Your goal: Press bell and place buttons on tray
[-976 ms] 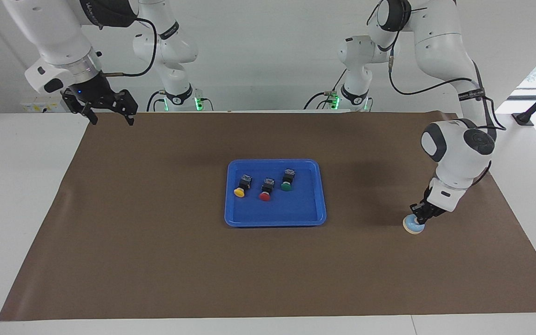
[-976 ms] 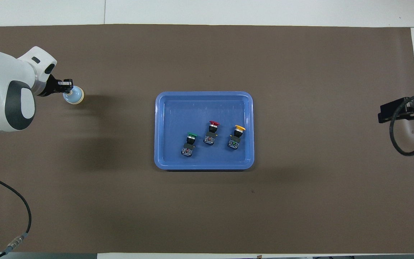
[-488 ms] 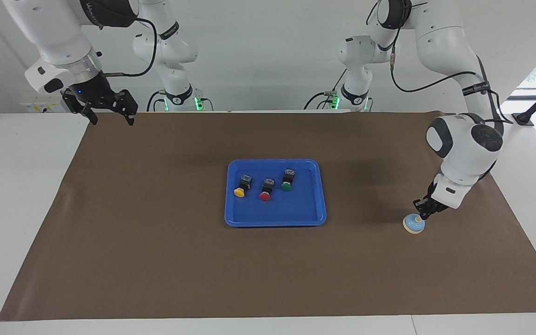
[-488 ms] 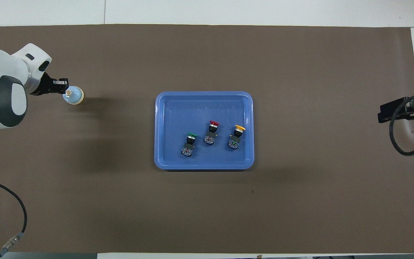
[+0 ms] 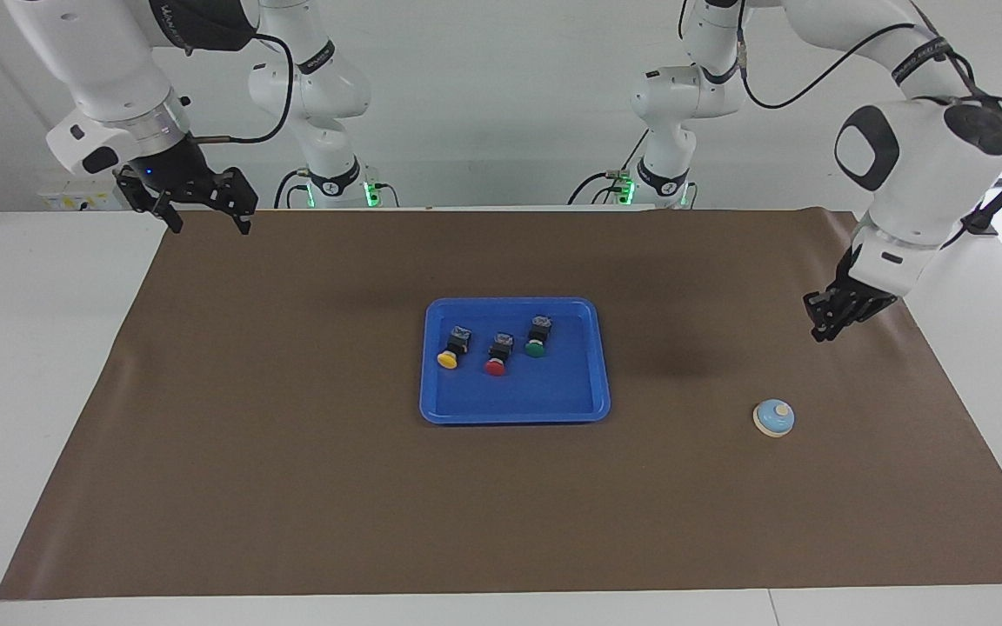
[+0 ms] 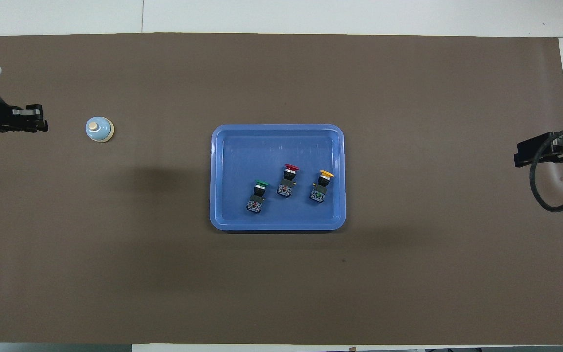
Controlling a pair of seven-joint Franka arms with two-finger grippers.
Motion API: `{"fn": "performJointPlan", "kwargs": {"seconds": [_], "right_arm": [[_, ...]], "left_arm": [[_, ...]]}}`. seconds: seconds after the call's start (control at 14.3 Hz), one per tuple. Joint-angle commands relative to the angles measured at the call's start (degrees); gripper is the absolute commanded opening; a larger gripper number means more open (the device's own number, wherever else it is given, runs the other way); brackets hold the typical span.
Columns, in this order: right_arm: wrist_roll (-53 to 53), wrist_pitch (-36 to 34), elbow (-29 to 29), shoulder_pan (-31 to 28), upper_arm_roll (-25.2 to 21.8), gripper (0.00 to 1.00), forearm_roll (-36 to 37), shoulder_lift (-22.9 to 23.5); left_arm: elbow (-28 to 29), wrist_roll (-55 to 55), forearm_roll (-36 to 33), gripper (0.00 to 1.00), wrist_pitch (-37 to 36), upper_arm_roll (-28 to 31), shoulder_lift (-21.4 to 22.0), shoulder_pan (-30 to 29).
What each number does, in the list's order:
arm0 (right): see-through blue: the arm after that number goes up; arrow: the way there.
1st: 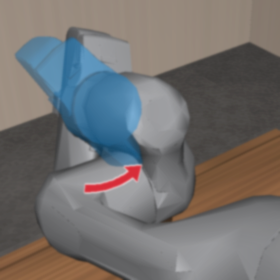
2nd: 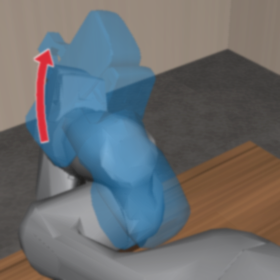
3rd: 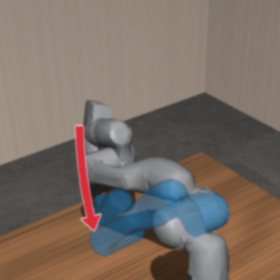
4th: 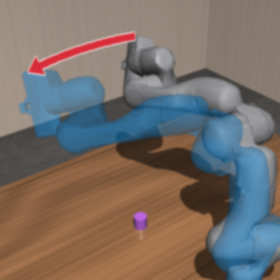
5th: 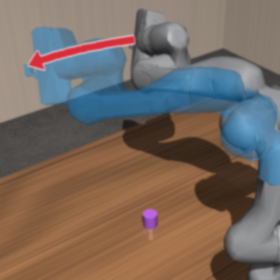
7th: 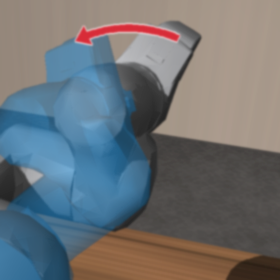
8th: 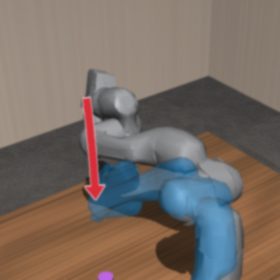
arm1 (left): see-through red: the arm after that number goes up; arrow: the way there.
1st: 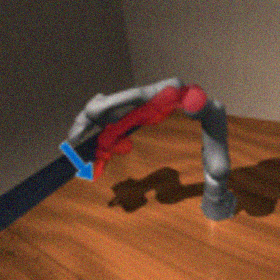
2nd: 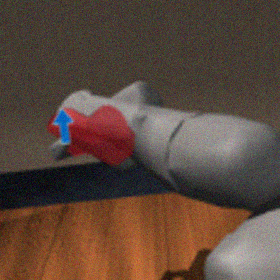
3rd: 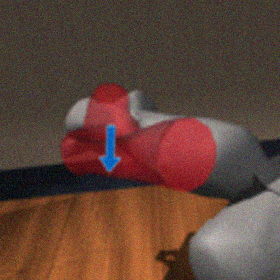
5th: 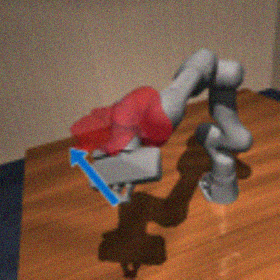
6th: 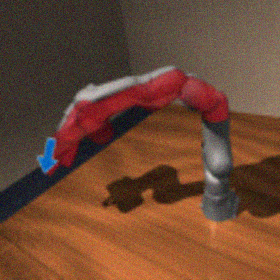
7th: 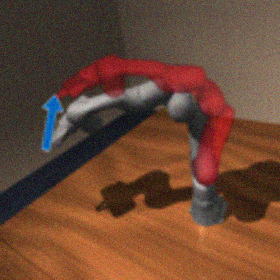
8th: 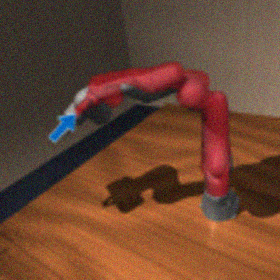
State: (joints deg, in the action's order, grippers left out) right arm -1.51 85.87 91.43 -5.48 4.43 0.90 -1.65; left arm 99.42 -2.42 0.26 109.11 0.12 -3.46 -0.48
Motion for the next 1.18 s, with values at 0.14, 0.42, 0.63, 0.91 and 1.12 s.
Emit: {"fn": "performJointPlan", "kwargs": {"seconds": [0.14, 0.42, 0.63, 0.91, 1.12], "right_arm": [[1.42, -0.09, 1.29, -0.94, 0.41, 1.0, -0.73, -1.25], [1.42, -0.09, 1.29, -0.94, 0.41, 1.0, -0.73, -1.25], [1.59, -0.44, 1.38, -0.76, 0.41, 1.0, -0.73, -1.34], [1.86, -1.24, 1.38, -0.67, 0.41, 1.0, -0.73, -1.34], [1.95, -1.24, 1.38, -0.5, 0.41, 1.0, -0.73, -1.34]], "left_arm": [[2.44, -0.74, -0.79, 1.0, -8.54, 0.15, 8.02, 0.48], [2.09, -0.66, -0.53, 1.0, -12.6, 0.06, 9.97, 0.56], [1.3, -0.48, -0.44, 1.0, -14.35, -0.03, 9.27, 0.74], [1.04, -0.48, -0.18, 1.0, -15.33, -0.2, 7.69, 0.83], [0.16, -0.31, -0.18, 1.0, -14.89, -0.38, 5.57, 0.92]]}}
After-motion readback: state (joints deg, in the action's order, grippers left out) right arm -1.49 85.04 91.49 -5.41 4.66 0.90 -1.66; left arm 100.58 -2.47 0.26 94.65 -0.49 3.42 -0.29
